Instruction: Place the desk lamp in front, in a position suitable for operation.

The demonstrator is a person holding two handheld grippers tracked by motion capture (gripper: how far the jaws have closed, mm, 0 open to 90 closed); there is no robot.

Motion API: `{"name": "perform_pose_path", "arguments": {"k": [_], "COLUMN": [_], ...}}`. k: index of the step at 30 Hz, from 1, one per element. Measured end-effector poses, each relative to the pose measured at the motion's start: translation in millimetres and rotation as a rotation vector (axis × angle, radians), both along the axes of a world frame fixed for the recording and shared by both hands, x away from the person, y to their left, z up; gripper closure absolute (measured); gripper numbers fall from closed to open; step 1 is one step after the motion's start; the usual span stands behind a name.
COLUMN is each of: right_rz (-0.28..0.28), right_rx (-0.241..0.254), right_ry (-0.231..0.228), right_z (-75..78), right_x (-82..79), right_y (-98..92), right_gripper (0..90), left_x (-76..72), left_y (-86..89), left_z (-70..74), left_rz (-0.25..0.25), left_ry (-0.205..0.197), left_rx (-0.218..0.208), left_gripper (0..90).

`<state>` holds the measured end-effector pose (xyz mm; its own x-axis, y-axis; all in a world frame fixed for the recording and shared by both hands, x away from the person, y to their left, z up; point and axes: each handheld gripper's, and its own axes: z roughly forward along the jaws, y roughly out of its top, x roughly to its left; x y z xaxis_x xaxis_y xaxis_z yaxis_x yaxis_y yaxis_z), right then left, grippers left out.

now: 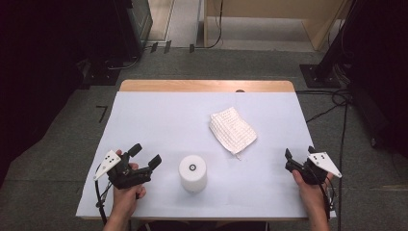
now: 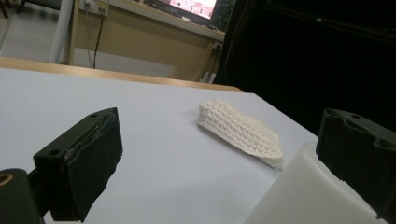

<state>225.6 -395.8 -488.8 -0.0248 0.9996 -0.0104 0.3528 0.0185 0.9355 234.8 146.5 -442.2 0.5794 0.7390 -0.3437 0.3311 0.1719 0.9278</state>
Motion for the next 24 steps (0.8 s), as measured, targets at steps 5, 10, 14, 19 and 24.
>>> {"name": "perform_pose_path", "arguments": {"k": [5,10,14,19,24], "right_rz": [-0.004,-0.004,-0.004,-0.005,-0.005], "right_rx": [-0.005,-0.007,-0.007,-0.010,-0.012], "right_ry": [0.006,0.009,0.011,0.016,0.017], "right_z": [-0.1,-0.3,-0.4,-0.4,-0.5], "right_x": [-0.1,0.4,0.3,0.9,1.2], "right_y": [0.7,1.0,1.1,1.2,1.3], "right_gripper": [18.3,18.4,18.5,18.5,18.5], "left_x": [-4.5,-7.9,-10.9,-14.3,-18.0], "left_y": [-10.3,-21.2,-28.8,-38.1,-47.1], "left_z": [1.9,0.5,0.1,-1.9,-3.9], "left_rz": [-0.023,-0.063,-0.108,-0.161,-0.186], "left_ry": [-0.018,-0.025,-0.027,-0.047,-0.070], "left_rx": [0.013,0.025,0.030,0.056,0.079], "left_gripper": [1.0,1.0,1.0,1.0,1.0]}}
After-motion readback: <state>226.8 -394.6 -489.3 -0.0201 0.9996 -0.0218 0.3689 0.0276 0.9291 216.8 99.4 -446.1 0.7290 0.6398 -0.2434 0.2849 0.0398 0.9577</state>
